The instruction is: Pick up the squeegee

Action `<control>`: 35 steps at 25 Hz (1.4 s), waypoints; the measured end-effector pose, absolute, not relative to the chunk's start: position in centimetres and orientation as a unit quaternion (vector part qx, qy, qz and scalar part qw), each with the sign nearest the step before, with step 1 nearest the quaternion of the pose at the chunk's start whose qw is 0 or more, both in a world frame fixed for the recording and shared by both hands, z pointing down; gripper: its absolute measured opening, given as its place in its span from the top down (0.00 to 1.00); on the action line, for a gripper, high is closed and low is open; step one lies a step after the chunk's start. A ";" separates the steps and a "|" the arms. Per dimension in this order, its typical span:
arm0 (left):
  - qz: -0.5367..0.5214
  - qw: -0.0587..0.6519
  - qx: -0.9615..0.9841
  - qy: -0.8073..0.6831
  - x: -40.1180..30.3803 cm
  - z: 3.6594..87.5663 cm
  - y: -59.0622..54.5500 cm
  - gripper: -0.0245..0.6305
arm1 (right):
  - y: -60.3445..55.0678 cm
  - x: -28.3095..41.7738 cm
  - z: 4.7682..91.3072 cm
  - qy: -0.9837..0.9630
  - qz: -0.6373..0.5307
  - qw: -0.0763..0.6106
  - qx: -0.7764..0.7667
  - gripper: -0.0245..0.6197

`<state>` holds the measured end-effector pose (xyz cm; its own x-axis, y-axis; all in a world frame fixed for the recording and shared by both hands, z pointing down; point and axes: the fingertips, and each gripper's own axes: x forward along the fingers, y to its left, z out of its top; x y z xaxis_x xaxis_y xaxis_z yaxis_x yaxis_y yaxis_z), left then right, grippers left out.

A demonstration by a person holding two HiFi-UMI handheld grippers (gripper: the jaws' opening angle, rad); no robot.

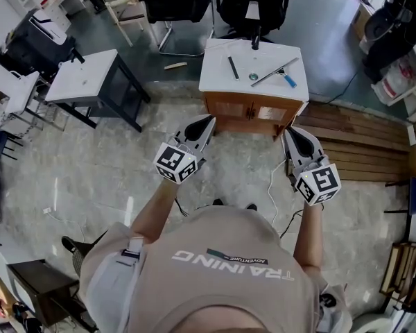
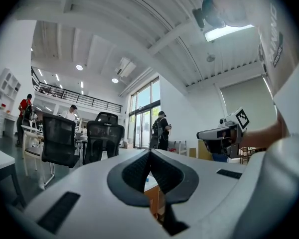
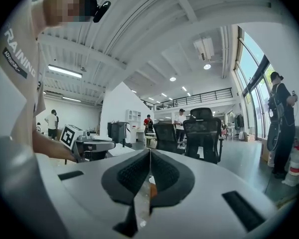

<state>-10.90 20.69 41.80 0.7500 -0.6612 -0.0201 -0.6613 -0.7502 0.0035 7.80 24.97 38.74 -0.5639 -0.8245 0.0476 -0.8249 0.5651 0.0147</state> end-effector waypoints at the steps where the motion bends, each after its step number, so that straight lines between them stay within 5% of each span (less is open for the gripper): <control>1: 0.010 0.003 -0.936 0.353 -11.0 41.7 20.6 0.95 | 24.9 7.6 38.8 -0.884 0.002 0.028 0.467 0.91; 35: 0.017 -0.016 -0.931 0.365 -9.8 42.6 12.7 0.95 | 16.3 9.6 40.6 -0.884 0.008 0.028 0.466 0.91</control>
<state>-9.82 12.73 42.57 0.7326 -0.6804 -0.0193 -0.6794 -0.7326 0.0415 9.63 16.30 40.65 -0.5644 -0.8236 0.0565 -0.8245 0.5658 0.0112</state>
